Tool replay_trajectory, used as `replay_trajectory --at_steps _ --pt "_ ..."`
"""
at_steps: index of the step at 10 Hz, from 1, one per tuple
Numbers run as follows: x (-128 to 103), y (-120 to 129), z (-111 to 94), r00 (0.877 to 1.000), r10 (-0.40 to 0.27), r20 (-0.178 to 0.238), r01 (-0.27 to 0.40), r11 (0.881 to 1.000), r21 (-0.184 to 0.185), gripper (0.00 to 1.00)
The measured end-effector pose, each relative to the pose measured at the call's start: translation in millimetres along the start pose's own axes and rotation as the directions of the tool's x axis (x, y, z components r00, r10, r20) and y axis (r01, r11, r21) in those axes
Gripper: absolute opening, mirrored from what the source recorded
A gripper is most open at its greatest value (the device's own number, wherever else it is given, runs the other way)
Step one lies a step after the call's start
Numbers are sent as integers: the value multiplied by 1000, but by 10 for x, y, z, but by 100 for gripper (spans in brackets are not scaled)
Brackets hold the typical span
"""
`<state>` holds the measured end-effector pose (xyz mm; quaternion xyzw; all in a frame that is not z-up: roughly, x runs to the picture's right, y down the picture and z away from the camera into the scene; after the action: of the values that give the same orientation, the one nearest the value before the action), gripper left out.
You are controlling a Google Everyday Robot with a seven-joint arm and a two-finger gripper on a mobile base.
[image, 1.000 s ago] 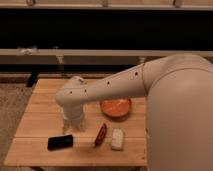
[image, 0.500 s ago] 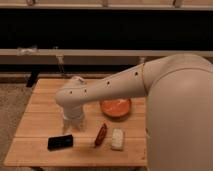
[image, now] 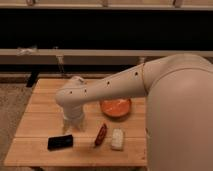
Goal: Place the ceramic cup in the ceramic bowl
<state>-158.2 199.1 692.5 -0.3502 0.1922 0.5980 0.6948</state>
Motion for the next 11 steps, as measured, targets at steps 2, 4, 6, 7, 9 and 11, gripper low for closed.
replay_trajectory --at_steps 2,4,6,7,9,11 --pt "-17 -3 -21 1000 -3 9 3 1000 8 65" --pt "-152 -61 -177 1000 -5 29 4 999 36 65" --pt "-375 -217 -304 999 -4 52 1 999 54 65" --pt "-543 -305 -355 998 -5 63 2 999 51 65" --pt "-763 -489 -385 997 12 77 -15 999 50 65" --pt "-953 -623 -337 996 25 89 -30 998 61 65"
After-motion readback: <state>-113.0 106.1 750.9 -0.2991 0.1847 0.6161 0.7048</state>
